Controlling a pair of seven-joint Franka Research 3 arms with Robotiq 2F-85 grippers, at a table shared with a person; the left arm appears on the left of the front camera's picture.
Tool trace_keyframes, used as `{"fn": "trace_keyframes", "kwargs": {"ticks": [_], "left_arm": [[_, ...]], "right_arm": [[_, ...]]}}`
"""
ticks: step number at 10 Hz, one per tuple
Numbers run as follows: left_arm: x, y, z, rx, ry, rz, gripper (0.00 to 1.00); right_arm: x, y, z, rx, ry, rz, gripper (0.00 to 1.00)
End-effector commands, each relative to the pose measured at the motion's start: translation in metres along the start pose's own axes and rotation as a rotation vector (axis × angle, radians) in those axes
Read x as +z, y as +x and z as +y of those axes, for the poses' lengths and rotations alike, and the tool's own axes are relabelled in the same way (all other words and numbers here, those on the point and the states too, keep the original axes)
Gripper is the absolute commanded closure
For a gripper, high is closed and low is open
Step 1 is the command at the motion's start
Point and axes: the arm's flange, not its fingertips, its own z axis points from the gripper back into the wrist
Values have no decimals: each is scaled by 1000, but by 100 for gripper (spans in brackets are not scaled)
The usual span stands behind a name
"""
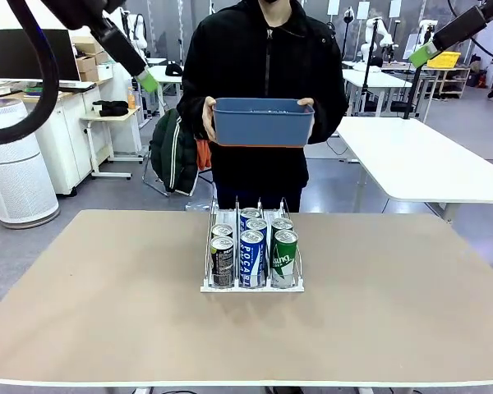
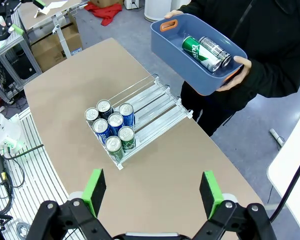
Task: Fill the beverage cans into the dispenser.
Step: Pick up the Pepsi coke handed by the human.
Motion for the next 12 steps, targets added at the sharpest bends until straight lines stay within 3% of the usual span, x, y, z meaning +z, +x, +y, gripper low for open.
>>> {"fn": "trace_keyframes", "kwargs": {"ticks": [1,3,4,12], "left_arm": [[4,2,-3,15,48,-13,0],[-15,5,-4,43,48,-16,0],[7,4,2,0,27,-24,0],[7,4,2,0,27,-24,0]], "right_arm": [[0,0,-1,-2,6,-7,0],[0,0,-1,-2,6,-7,0],[0,0,-1,-2,6,-7,0],[0,0,-1,-2,6,-7,0]]}}
